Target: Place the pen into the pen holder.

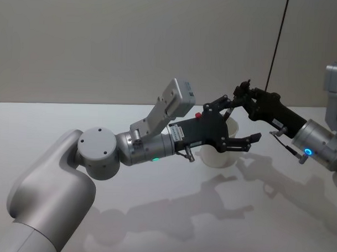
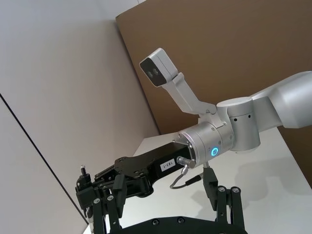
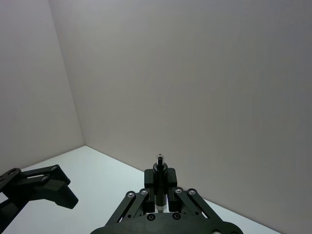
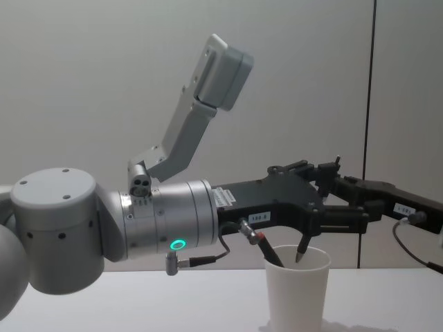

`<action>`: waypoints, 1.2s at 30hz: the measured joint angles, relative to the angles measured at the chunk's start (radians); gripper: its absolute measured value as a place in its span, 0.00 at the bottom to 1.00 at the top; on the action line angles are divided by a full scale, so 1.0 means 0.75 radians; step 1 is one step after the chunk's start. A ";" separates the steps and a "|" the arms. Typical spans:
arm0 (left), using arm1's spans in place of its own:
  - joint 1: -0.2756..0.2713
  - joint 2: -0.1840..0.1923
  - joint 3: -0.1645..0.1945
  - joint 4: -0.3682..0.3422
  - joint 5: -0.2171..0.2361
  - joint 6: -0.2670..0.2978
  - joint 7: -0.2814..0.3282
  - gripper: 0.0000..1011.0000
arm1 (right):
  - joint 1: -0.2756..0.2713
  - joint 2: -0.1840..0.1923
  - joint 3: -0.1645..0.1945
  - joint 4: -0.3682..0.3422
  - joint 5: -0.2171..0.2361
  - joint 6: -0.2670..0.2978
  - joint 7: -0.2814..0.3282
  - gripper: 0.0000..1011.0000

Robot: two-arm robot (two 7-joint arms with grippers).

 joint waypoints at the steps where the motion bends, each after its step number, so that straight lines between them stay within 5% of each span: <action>1: 0.000 0.000 0.000 0.000 0.000 0.000 0.000 0.99 | 0.001 0.000 0.000 0.003 0.000 -0.001 0.000 0.12; 7: 0.000 0.000 0.000 0.000 0.000 0.000 0.000 0.99 | 0.011 -0.002 -0.003 0.024 -0.004 -0.013 0.001 0.13; 26: 0.000 0.000 0.000 0.000 0.000 0.000 0.000 0.99 | 0.042 -0.008 -0.007 0.086 -0.003 -0.044 0.010 0.74; 36: 0.000 0.000 0.000 0.000 0.000 0.000 0.000 0.99 | 0.050 -0.009 -0.005 0.101 0.000 -0.052 0.012 0.98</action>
